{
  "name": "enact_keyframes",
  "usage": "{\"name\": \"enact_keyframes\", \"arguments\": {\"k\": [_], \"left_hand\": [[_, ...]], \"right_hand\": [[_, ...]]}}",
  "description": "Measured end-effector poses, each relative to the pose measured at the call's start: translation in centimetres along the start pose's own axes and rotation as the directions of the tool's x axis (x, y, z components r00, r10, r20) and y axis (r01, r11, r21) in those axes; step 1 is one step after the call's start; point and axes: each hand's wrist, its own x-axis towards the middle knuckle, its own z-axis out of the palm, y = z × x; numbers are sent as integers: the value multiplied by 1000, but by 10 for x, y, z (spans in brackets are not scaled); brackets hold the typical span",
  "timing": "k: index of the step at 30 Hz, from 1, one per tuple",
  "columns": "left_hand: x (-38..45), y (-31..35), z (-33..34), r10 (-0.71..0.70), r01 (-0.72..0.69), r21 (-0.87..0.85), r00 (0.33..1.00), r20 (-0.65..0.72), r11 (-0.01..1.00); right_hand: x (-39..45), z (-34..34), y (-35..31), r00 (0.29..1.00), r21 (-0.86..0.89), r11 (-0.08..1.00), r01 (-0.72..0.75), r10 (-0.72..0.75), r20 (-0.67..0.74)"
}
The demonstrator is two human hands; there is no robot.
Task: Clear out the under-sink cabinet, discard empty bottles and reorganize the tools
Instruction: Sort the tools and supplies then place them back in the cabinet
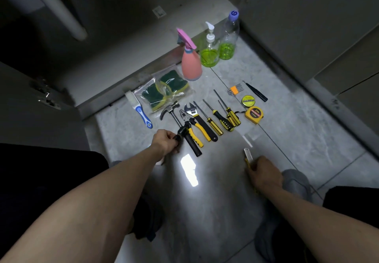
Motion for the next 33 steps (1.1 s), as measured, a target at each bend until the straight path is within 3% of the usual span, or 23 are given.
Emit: {"name": "enact_keyframes", "arguments": {"k": [7,13,22,33], "left_hand": [[3,-6,-49,-143,140,-32,937,-319,990],[27,-43,-85,-331,279,-180,823,-461,943],[85,-50,-83,-444,342,-294,779,-443,893],[84,-29,-92,-466,435,-177,767,-442,883]], "right_hand": [[6,-1,-70,947,270,908,319,-315,-61],[8,14,-182,825,230,800,554,-564,-25],[32,67,-261,734,-84,729,679,-678,41],[35,75,-255,719,-202,694,691,-689,92]]}}
